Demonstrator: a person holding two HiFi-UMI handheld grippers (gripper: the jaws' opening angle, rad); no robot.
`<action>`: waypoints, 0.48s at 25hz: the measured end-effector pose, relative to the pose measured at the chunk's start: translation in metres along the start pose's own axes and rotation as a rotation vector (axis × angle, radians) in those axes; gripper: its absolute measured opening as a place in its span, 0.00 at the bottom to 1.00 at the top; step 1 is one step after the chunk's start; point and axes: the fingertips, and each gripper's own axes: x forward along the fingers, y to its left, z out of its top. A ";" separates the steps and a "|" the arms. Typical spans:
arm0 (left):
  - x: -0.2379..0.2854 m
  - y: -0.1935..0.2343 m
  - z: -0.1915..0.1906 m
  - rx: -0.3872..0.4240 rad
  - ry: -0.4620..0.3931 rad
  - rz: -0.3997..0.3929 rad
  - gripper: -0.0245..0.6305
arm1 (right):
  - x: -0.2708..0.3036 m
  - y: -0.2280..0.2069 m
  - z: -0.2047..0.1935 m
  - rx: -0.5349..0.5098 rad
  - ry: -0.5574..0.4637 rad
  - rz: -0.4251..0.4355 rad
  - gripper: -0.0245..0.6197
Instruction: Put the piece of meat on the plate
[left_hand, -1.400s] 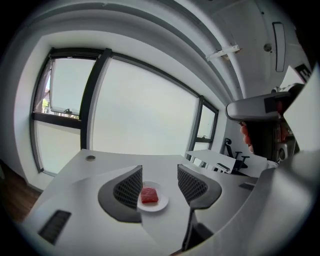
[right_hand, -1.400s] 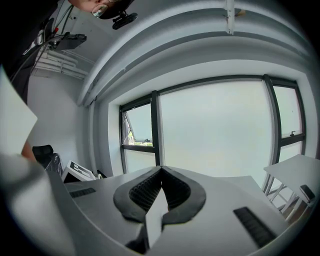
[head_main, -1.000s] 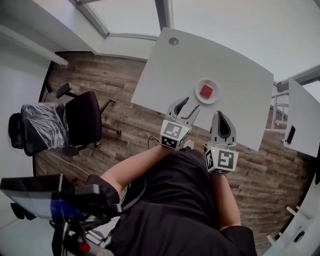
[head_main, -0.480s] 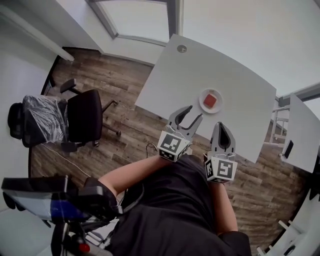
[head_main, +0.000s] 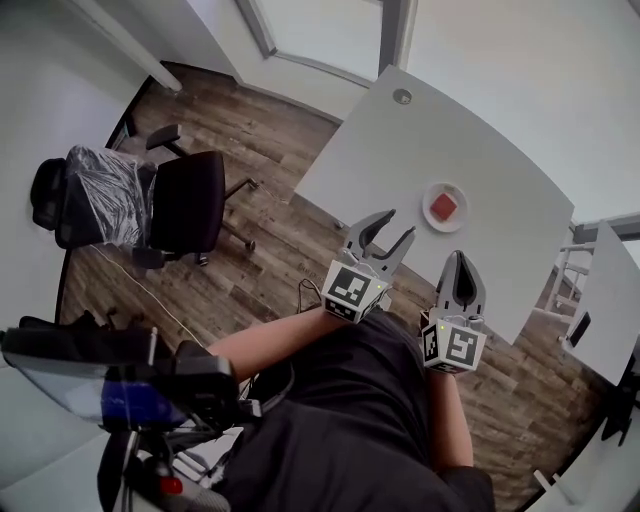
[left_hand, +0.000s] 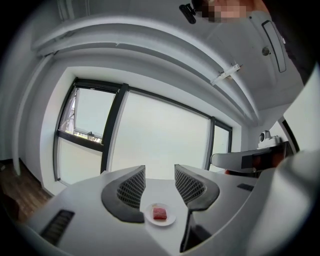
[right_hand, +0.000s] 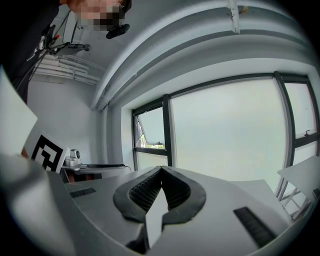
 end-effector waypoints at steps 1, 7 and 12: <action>-0.002 0.001 0.001 0.001 -0.005 0.005 0.33 | 0.000 0.003 -0.001 -0.002 0.002 0.008 0.05; -0.016 -0.003 0.006 0.034 -0.006 0.008 0.25 | -0.004 0.007 -0.003 -0.002 0.006 0.020 0.05; -0.020 -0.004 0.015 0.075 -0.012 0.043 0.05 | -0.011 0.006 -0.003 -0.004 0.009 0.016 0.05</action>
